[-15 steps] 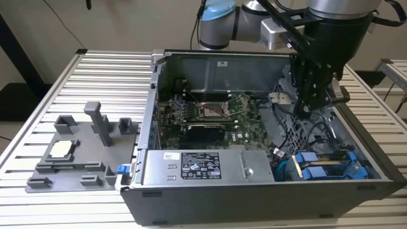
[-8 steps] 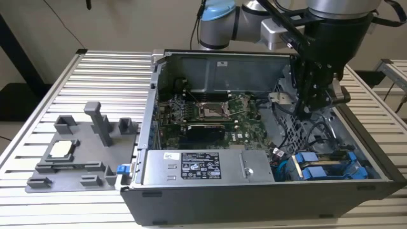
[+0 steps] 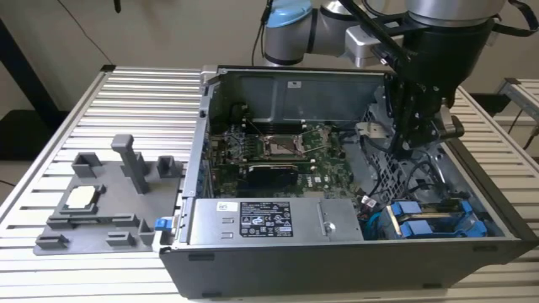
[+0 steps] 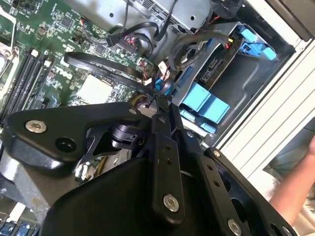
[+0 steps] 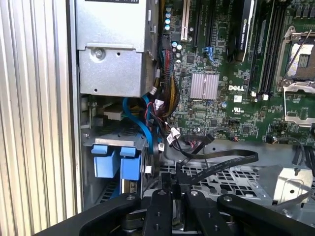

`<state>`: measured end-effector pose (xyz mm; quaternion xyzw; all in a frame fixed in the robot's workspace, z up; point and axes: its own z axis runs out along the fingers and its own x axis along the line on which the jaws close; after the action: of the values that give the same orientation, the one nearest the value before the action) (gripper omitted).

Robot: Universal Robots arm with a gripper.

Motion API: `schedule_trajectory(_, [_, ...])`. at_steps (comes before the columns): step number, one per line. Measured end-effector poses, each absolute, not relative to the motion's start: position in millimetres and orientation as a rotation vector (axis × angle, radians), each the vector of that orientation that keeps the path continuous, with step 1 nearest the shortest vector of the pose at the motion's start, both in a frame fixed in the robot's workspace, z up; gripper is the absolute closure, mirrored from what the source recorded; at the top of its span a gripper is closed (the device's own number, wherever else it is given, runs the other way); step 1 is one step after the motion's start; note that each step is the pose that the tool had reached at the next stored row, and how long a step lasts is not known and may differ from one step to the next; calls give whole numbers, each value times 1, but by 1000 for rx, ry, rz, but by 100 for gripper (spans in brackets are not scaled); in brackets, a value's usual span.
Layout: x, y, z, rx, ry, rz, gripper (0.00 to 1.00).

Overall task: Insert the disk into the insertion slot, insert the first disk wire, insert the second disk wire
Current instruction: 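Insert the second disk wire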

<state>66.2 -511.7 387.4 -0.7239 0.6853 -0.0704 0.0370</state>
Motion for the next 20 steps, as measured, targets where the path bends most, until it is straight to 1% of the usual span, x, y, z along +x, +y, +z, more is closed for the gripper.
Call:
schedule_trajectory(9, [82, -519, 385, -2220, 2102, -200, 84])
schedule_trajectory(20, [95, -542, 380, -2221, 2105, -170, 84])
